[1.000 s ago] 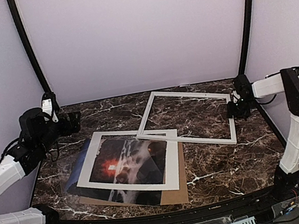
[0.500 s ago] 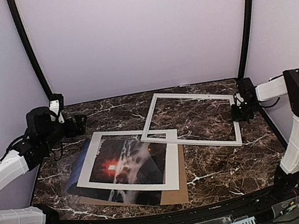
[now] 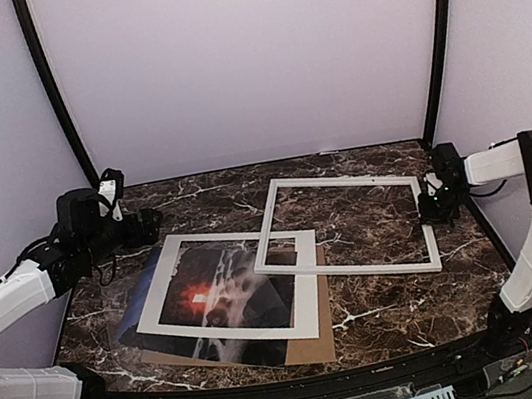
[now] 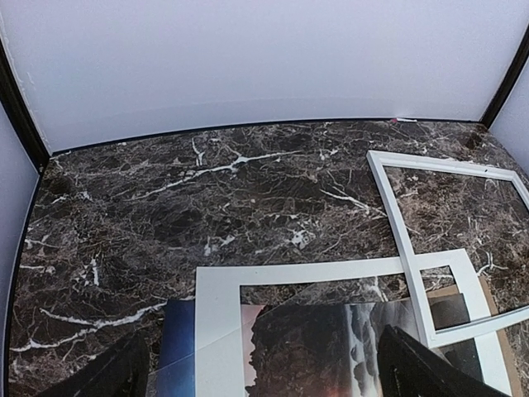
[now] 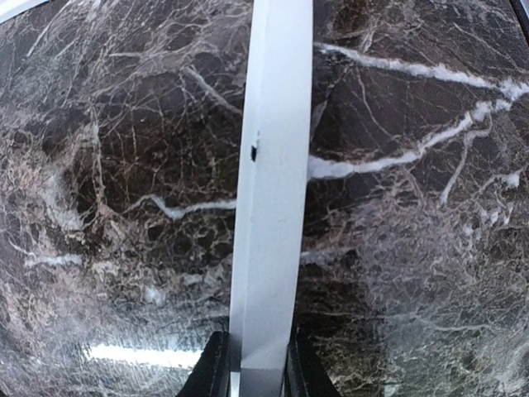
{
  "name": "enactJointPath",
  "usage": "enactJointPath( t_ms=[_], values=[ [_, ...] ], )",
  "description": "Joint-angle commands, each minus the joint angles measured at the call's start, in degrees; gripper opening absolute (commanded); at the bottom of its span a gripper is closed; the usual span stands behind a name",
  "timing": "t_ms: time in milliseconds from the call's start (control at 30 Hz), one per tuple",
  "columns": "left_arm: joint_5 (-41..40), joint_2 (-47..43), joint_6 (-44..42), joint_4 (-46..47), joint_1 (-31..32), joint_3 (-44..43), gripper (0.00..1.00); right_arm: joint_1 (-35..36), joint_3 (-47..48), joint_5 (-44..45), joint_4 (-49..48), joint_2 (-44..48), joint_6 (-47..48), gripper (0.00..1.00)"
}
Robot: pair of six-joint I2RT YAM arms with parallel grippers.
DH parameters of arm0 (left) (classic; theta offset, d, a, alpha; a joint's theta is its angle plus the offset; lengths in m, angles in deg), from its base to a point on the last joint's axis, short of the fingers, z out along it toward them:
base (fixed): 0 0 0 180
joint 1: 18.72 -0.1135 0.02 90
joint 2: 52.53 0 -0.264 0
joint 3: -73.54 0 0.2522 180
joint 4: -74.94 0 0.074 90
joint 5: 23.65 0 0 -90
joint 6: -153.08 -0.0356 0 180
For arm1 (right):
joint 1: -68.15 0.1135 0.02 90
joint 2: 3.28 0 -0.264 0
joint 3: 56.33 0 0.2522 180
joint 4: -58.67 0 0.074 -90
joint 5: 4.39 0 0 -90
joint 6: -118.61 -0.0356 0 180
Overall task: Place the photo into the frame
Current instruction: Move the frame body to the center of the board.
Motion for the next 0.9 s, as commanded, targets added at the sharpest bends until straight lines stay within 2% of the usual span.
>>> enactJointPath(
  t_ms=[0, 300, 433, 867],
  values=[
    [-1.59, 2.01, -0.50, -4.17, 0.44, -3.07, 0.99, -0.03, -1.08, -0.21, 2.01, 3.37, 2.24, 0.01],
    [-4.22, 10.76, 5.20, -17.01, 0.44, -9.41, 0.99, -0.13, 1.01, 7.00, 2.56, -0.59, 3.48, 0.00],
    [-3.90, 11.61, 7.99, -18.25, 0.44, -8.57, 0.99, -0.55, 2.64, 11.19, 3.26, -2.86, 3.98, 0.00],
    [-5.41, 15.08, 9.89, -19.56, 0.41, -8.96, 0.99, -6.36, 5.73, 11.12, 1.69, -3.29, 2.93, 0.00]
  ],
)
